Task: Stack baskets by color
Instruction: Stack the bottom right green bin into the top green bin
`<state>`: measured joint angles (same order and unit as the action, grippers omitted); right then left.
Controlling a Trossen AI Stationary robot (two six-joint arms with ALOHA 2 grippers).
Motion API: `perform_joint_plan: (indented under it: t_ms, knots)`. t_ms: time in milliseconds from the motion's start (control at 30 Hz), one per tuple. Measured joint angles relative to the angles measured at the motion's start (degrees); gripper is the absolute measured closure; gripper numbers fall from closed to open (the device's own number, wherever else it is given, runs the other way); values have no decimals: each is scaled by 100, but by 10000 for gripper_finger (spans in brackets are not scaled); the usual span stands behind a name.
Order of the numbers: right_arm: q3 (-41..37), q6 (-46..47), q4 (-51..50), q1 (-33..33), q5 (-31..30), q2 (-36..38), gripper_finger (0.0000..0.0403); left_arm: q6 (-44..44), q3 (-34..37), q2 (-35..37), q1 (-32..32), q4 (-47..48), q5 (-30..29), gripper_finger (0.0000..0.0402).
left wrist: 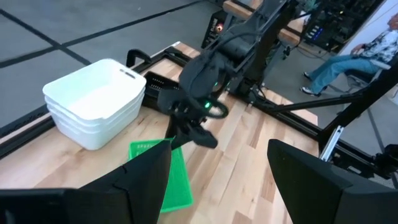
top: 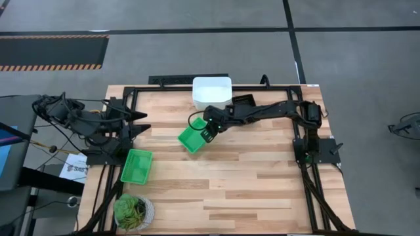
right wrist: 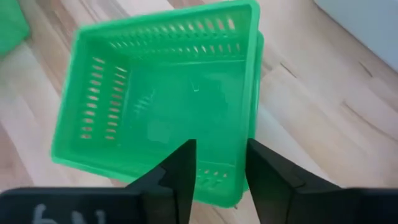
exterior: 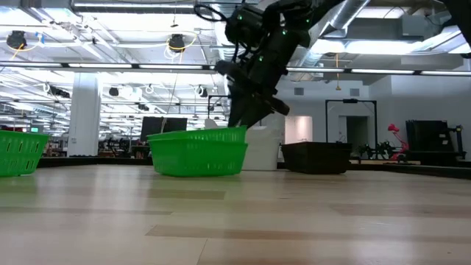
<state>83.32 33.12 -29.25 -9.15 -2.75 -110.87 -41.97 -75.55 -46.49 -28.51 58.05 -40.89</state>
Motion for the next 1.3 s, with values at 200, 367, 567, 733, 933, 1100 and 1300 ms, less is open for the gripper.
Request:
perform_joint_plan:
  t_ms: [200,367,567,733,933,1100,1300]
  knots:
    - [136,-53,-115,15,-32,0,235,-233,0,-1,0,283,3,145]
    - [130,11,-252,102,-640,143,236,-287,0,1,0,315,61,145]
    - [136,-78,157,290,-952,278,238,-319,0,-10,0,371,128,145]
    - [-125,-305,1558,469,-507,278,239,-538,0,-71,0,609,169,145]
    - [-111,-958,2979,964,-506,284,241,-667,-2,-140,-2,634,294,145]
    - [-112,-1188,2801,974,-763,247,256,-1183,-2,-324,-2,1275,480,145]
    - [-61,-1103,2456,733,-791,-379,281,-1831,-2,-649,0,2036,463,145]
